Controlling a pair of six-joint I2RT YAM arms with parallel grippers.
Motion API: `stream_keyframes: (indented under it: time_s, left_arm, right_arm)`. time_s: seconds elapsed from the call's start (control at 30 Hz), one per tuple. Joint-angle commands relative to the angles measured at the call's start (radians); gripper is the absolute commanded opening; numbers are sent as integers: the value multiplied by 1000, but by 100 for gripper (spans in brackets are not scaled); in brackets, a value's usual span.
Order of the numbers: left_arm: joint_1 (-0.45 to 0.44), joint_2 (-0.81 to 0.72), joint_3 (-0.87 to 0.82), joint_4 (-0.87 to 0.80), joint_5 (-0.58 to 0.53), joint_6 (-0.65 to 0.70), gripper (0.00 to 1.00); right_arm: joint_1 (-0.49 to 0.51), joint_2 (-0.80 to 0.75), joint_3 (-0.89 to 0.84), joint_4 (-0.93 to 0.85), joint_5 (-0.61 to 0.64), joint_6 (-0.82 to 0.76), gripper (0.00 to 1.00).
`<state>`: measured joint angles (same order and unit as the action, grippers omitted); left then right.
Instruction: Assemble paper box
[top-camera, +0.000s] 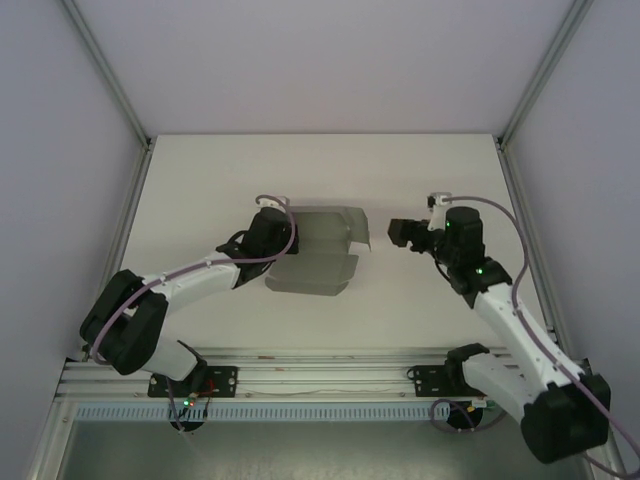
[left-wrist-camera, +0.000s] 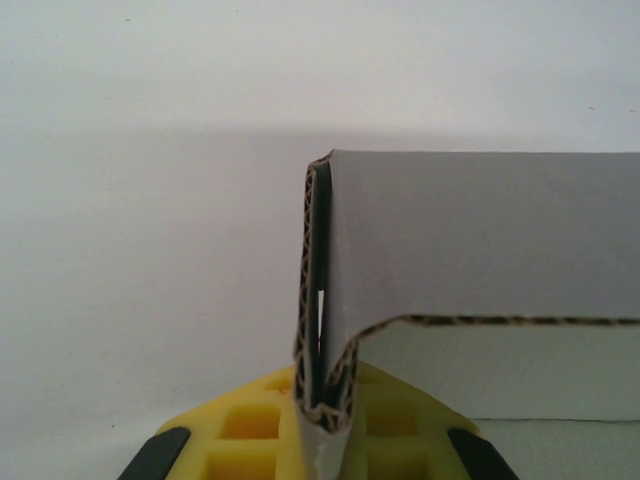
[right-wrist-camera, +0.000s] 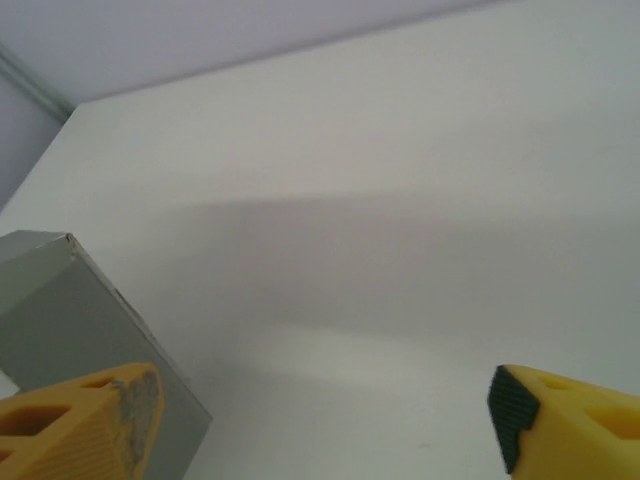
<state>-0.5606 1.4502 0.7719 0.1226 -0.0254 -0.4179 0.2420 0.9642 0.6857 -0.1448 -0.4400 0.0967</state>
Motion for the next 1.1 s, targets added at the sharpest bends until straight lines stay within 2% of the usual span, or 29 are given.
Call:
stream_keyframes:
  time_s: [0.0, 0.13, 0.2, 0.33, 0.5, 0.73, 0.87, 1.07]
  left_arm:
    - [8, -35, -15, 6, 21, 16, 0]
    - [10, -34, -16, 6, 26, 23, 0]
    - [11, -30, -12, 5, 28, 22, 0]
    - [11, -25, -12, 15, 41, 23, 0]
    - [11, -15, 0, 18, 62, 34, 0]
    - [11, 9, 16, 27, 99, 36, 0]
    - [11, 18, 27, 22, 106, 34, 0]
    - [11, 19, 38, 17, 95, 22, 0]
  right_arm:
    - [-20, 92, 75, -29, -274, -105, 70]
    - [-20, 219, 133, -78, -468, -274, 68]
    - [-20, 255, 140, -67, -539, -307, 63]
    - [-20, 302, 158, -75, -594, -335, 47]
    - [-6, 337, 177, -99, -647, -386, 46]
    - [46, 396, 215, -78, -588, -385, 43]
    - [104, 433, 235, -28, -467, -344, 42]
    - [179, 475, 232, 107, -217, -170, 38]
